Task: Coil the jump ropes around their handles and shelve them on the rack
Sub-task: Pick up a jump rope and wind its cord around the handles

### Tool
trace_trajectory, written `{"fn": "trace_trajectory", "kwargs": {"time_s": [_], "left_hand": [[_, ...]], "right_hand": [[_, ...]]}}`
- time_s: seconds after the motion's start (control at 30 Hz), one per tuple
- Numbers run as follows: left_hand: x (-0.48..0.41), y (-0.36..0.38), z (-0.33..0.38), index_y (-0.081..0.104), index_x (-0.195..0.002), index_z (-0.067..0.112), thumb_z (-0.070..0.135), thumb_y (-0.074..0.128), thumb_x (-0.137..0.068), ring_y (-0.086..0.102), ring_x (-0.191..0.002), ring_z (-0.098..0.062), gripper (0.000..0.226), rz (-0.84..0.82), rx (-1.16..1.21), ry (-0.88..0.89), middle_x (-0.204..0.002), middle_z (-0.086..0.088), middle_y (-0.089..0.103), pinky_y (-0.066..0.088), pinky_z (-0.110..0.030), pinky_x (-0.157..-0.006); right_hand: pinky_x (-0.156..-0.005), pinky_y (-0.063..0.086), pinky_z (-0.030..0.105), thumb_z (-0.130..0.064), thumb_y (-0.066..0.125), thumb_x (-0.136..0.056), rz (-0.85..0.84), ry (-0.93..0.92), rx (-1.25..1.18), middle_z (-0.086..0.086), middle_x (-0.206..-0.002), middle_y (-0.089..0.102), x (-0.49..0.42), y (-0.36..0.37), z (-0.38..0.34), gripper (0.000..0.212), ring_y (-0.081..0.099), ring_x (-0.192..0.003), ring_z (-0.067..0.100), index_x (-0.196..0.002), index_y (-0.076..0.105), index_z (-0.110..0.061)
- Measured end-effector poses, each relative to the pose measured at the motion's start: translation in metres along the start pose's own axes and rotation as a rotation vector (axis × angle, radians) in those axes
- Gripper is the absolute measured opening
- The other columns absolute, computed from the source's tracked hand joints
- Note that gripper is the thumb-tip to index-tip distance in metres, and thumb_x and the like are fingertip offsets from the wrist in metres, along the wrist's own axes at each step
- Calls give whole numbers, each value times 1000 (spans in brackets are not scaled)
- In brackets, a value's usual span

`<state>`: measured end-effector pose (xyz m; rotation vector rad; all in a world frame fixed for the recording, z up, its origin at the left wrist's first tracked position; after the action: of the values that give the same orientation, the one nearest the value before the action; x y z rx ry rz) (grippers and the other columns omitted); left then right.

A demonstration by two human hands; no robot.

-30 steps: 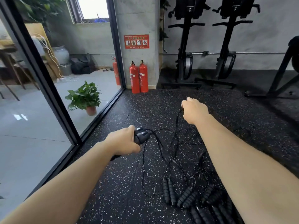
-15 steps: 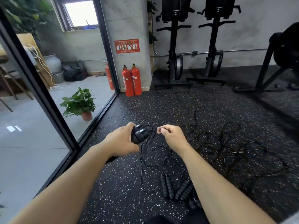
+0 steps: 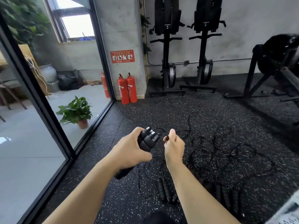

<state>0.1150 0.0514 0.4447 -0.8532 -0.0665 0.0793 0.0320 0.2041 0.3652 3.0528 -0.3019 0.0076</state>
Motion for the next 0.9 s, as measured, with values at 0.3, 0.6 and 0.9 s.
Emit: {"fn": "trace_trajectory", "kwargs": {"time_s": [0.3,0.6,0.9], "left_hand": [[8,14,30,53,-102,30,28,67,-54,59,-70,-14,50,-1,45,48,-85,5,65,49,-28,-58],[5,18,32,53,-89,22,27,66,-48,54,-63,-14,44,5,155,-1,-82,-1,63,44,-29,-55],[-6,3,31,58,-91,14,26,69,-46,56,-62,-19,48,78,92,-37,-78,-2,64,51,-34,-59]], "right_hand": [[-48,38,22,-9,44,-96,-389,-53,-123,-3,-57,38,17,47,-26,34,36,-55,13,-63,36,-17],[-43,36,16,-9,35,-101,-484,-206,41,-1,-63,32,13,47,-36,22,34,-49,5,-80,34,-15],[-61,45,38,-17,57,-84,-517,-196,384,-6,-62,56,18,38,-41,20,47,-63,16,-64,59,-22]]}}
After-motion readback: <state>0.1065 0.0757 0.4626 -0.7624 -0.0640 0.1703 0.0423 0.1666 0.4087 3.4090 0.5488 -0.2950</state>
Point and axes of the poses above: each hand's wrist, its own x-axis away from the middle knuckle, its own y-axis out of the palm, z = x × y, the point moved 10 cm from there along -x, towards the middle knuckle
